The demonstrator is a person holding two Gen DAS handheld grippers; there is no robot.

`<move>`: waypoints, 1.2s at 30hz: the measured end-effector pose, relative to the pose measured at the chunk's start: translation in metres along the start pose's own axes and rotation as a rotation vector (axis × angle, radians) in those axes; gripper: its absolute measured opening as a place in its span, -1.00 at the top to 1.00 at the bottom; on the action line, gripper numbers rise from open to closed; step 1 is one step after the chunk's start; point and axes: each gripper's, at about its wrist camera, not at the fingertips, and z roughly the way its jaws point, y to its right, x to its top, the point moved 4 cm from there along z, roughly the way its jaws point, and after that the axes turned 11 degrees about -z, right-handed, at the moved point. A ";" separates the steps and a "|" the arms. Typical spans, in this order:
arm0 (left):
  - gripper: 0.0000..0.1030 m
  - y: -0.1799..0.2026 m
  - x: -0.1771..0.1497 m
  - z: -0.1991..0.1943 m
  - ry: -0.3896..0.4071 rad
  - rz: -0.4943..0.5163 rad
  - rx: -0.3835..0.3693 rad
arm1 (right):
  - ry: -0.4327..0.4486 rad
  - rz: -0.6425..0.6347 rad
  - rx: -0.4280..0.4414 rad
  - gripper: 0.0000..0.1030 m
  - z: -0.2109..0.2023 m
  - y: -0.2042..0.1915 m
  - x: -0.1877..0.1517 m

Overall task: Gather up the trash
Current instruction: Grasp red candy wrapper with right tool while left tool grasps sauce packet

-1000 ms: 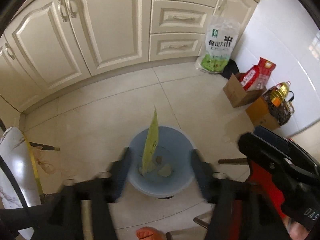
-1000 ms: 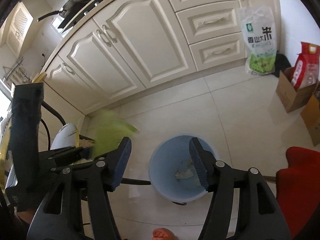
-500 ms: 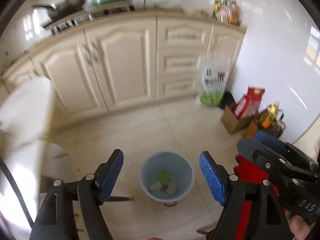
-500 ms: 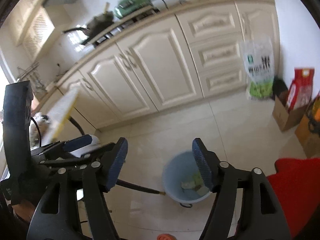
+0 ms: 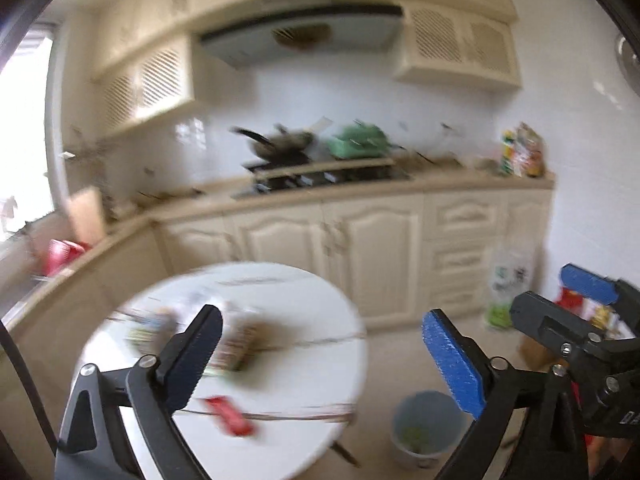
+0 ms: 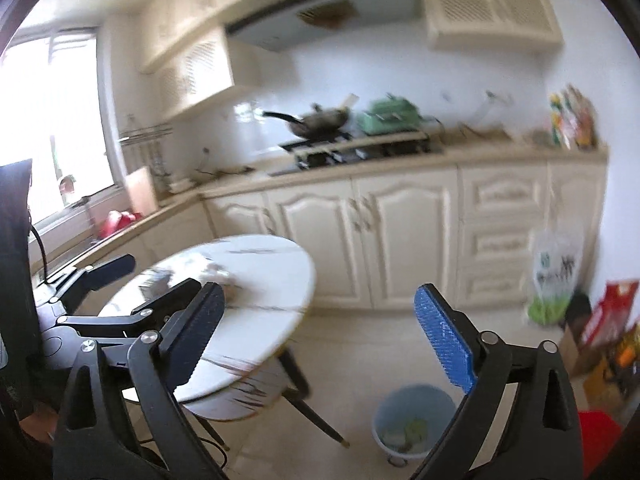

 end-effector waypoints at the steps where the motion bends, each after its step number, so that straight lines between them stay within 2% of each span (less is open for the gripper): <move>1: -0.99 -0.012 -0.001 -0.013 0.024 -0.004 0.032 | 0.012 -0.014 0.008 -0.99 -0.002 -0.010 0.004; 7: -0.99 -0.061 -0.029 -0.075 0.124 -0.067 0.142 | 0.075 -0.132 0.096 -1.00 -0.007 -0.093 0.031; 13: -0.99 -0.097 -0.062 -0.103 0.128 -0.150 0.228 | 0.096 -0.227 0.167 -1.00 0.002 -0.160 0.044; 17: -0.99 -0.118 -0.062 -0.104 0.108 -0.177 0.264 | 0.087 -0.253 0.185 -1.00 0.013 -0.184 0.041; 19: -0.99 -0.125 -0.054 -0.090 0.076 -0.194 0.262 | 0.056 -0.251 0.188 -1.00 0.026 -0.187 0.036; 25: -0.99 -0.130 -0.062 -0.065 -0.014 -0.211 0.270 | -0.051 -0.252 0.190 -1.00 0.066 -0.180 0.009; 30: -0.99 -0.142 -0.070 -0.034 -0.118 -0.178 0.311 | -0.209 -0.269 0.240 -1.00 0.122 -0.188 -0.028; 33: -0.99 -0.154 -0.056 -0.003 -0.188 -0.184 0.319 | -0.325 -0.273 0.273 -1.00 0.160 -0.197 -0.058; 35: -0.99 -0.166 -0.052 0.013 -0.228 -0.188 0.312 | -0.361 -0.274 0.293 -0.98 0.176 -0.204 -0.070; 36: -0.99 -0.175 -0.043 0.022 -0.243 -0.191 0.312 | -0.389 -0.277 0.305 -0.89 0.186 -0.207 -0.078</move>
